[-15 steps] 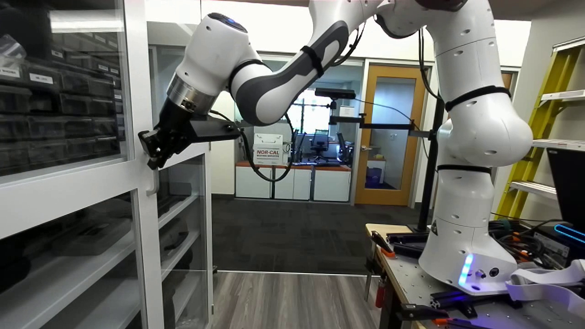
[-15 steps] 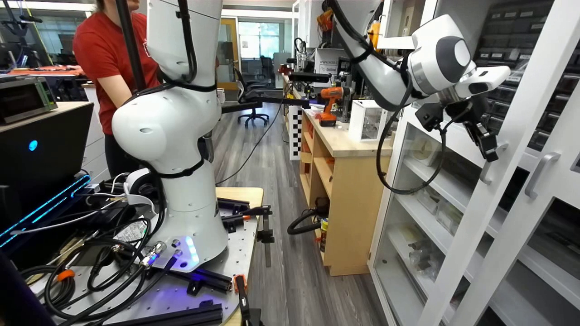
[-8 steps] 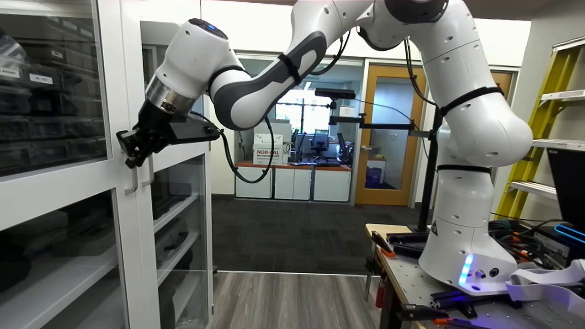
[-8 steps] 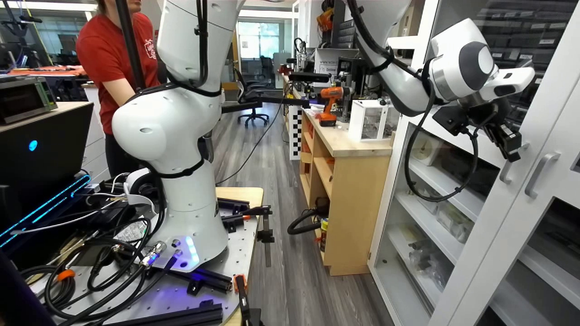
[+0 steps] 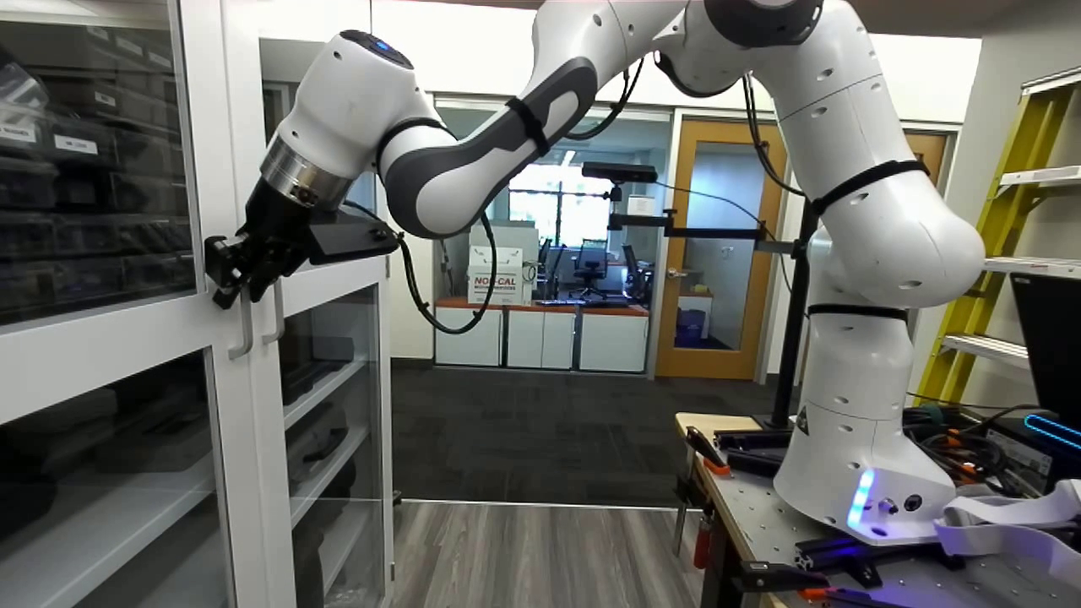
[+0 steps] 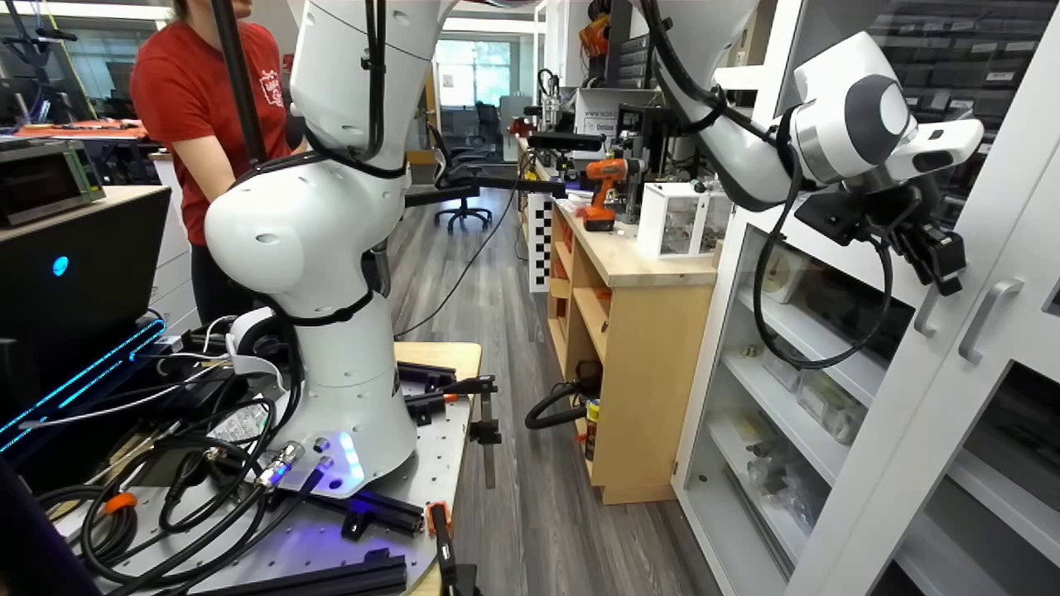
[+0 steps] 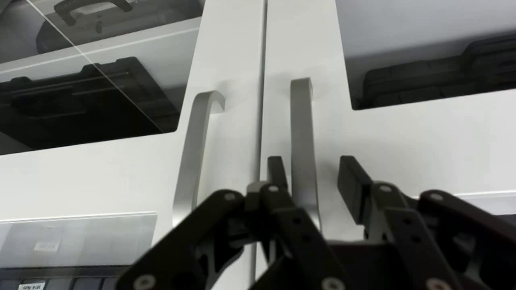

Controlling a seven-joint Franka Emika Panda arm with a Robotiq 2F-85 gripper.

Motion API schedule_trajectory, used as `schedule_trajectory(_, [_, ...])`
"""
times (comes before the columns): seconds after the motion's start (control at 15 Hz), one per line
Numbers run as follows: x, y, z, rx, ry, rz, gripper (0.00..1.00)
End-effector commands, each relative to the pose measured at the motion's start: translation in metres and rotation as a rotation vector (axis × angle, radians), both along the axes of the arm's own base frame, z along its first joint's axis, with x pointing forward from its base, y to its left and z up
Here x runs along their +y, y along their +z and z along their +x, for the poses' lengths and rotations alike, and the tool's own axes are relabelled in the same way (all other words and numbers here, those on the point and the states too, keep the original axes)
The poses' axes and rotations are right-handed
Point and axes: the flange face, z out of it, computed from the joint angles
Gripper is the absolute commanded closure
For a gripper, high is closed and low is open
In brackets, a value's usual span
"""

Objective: Close the left cabinet door

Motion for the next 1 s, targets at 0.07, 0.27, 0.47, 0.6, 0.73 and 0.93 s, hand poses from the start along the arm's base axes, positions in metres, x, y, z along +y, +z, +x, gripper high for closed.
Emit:
schedule_trajectory(0.07, [0.012, 0.007, -0.012, 0.053, 0.021, 0.008, 0.21])
schedule_trajectory(0.27, [0.032, 0.007, -0.038, 0.125, 0.033, 0.040, 0.03])
schedule_trajectory(0.47, [0.045, 0.019, -0.066, 0.184, 0.028, 0.075, 0.00])
schedule_trajectory(0.6, [0.046, 0.028, -0.085, 0.218, 0.018, 0.073, 0.00])
schedule_trajectory(0.73, [0.046, 0.038, -0.103, 0.256, 0.009, 0.048, 0.00])
schedule_trajectory(0.93, [0.044, 0.047, -0.125, 0.328, -0.011, 0.007, 0.00])
